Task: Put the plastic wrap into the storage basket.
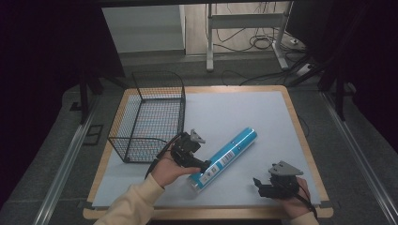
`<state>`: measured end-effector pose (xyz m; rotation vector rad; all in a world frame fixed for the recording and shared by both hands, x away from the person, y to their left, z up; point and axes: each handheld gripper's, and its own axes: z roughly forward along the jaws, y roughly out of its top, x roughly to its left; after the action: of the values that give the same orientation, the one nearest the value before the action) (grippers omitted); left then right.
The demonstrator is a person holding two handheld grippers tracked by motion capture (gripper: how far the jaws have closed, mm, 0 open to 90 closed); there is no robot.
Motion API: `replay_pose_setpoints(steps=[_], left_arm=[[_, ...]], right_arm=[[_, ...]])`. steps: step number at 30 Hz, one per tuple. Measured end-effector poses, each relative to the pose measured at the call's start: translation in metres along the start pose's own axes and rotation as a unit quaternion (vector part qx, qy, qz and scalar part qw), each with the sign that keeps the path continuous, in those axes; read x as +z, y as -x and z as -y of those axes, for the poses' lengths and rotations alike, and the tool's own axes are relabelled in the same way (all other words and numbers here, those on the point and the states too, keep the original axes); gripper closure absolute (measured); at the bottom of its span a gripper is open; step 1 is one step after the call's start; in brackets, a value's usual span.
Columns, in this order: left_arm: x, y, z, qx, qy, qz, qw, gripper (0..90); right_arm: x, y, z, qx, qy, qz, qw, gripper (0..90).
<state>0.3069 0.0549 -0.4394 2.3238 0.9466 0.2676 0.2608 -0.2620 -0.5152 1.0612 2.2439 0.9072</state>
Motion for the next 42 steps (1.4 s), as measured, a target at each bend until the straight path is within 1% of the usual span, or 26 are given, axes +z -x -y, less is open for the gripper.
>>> replay_pose_setpoints(steps=[2,5,7,9,13,15,17,21,22,30,39,42], left_arm=[[0.002,0.002,-0.004,-0.002,0.001,0.000,1.0000,16.7],[0.006,0.003,-0.009,0.003,-0.003,0.002,1.0000,16.7],[0.010,0.004,-0.011,0.003,-0.005,0.004,1.0000,16.7],[0.013,0.005,-0.013,0.005,-0.012,0.005,0.9999,16.6],[0.018,0.006,-0.016,0.006,-0.018,0.006,0.9998,16.4],[0.021,0.007,-0.018,0.002,-0.019,0.011,0.9998,16.4],[0.024,0.008,-0.020,0.003,-0.023,0.011,0.9997,16.4],[0.027,0.010,-0.023,0.002,-0.023,0.012,0.9997,16.1],[0.029,0.011,-0.025,0.002,-0.026,0.014,0.9996,16.0],[0.036,0.014,-0.032,0.002,-0.031,0.012,0.9994,14.9],[0.048,0.017,-0.040,0.003,-0.041,0.016,0.9990,13.0],[0.054,0.017,-0.043,0.003,-0.047,0.017,0.9988,12.3]], right_arm=[[0.000,0.001,0.000,0.000,0.001,0.001,1.0000,12.8],[-0.001,0.000,0.000,-0.001,0.002,0.001,1.0000,12.7],[-0.001,0.000,0.000,-0.003,0.001,0.001,1.0000,12.8],[-0.001,0.001,0.000,-0.003,0.002,0.003,1.0000,12.8],[-0.002,0.002,-0.001,-0.001,0.005,0.004,1.0000,12.8],[-0.003,0.003,-0.001,0.000,0.008,0.005,1.0000,12.8],[-0.003,0.004,-0.001,0.000,0.008,0.006,1.0000,12.8],[-0.003,0.004,-0.001,0.001,0.008,0.004,1.0000,12.8],[-0.004,0.004,-0.002,0.002,0.009,0.005,0.9999,12.8],[-0.003,0.004,-0.001,0.002,0.009,0.005,0.9999,12.8],[-0.003,0.004,-0.001,0.001,0.006,0.005,1.0000,12.8],[-0.003,0.004,-0.001,0.000,0.005,0.006,1.0000,12.8]])
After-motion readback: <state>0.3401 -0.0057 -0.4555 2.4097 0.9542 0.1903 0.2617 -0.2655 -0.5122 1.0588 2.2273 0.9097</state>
